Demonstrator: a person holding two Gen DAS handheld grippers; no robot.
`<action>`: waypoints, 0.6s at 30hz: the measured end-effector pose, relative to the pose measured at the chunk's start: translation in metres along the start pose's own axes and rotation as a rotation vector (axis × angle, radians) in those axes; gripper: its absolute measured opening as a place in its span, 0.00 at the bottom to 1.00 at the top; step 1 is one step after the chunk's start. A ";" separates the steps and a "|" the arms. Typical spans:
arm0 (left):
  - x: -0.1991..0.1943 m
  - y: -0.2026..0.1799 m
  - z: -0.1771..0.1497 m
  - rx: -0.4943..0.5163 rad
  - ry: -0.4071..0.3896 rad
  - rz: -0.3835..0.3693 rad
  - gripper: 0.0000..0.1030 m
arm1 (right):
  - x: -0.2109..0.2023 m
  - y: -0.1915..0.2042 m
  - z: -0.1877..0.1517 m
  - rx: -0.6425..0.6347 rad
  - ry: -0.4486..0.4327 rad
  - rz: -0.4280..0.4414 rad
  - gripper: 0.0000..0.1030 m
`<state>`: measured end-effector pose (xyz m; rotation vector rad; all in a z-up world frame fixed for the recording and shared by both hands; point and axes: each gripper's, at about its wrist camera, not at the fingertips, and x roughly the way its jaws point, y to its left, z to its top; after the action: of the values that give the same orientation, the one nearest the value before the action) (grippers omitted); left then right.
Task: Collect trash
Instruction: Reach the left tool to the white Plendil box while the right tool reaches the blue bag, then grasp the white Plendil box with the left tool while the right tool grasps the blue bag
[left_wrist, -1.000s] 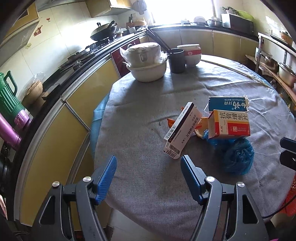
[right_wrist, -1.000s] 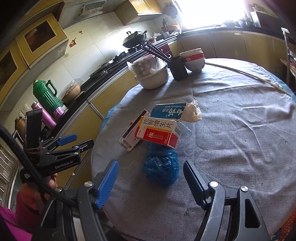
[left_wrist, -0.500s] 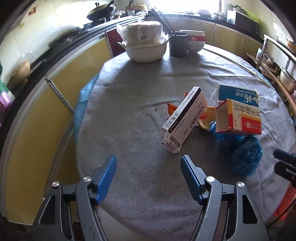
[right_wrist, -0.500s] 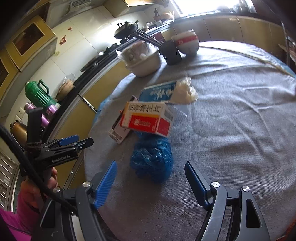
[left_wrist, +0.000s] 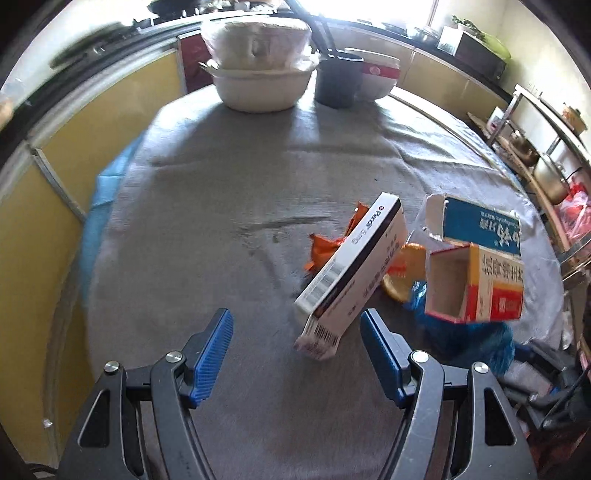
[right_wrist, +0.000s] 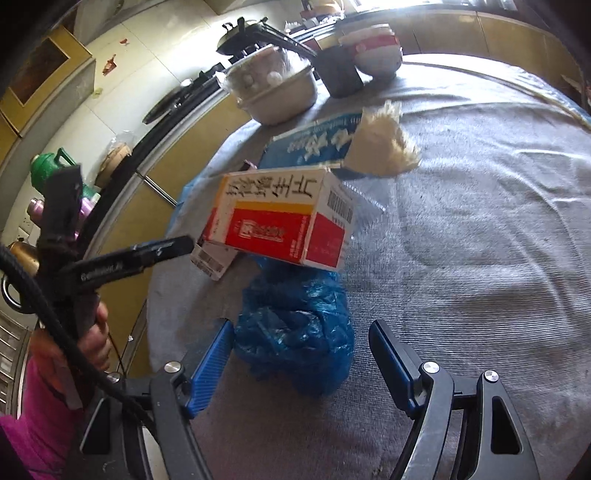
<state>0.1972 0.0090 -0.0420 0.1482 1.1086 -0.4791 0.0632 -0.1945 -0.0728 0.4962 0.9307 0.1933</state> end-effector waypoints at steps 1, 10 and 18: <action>0.006 0.002 0.003 -0.008 0.011 -0.024 0.70 | 0.002 0.000 0.000 -0.003 -0.002 0.009 0.76; 0.032 -0.005 0.015 0.024 0.030 -0.156 0.46 | 0.011 0.014 -0.004 -0.099 -0.022 -0.005 0.64; 0.026 -0.008 0.005 -0.004 0.037 -0.205 0.25 | 0.007 0.018 -0.011 -0.117 -0.023 -0.009 0.59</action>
<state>0.2071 -0.0070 -0.0618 0.0397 1.1666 -0.6596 0.0592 -0.1728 -0.0749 0.3849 0.8937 0.2319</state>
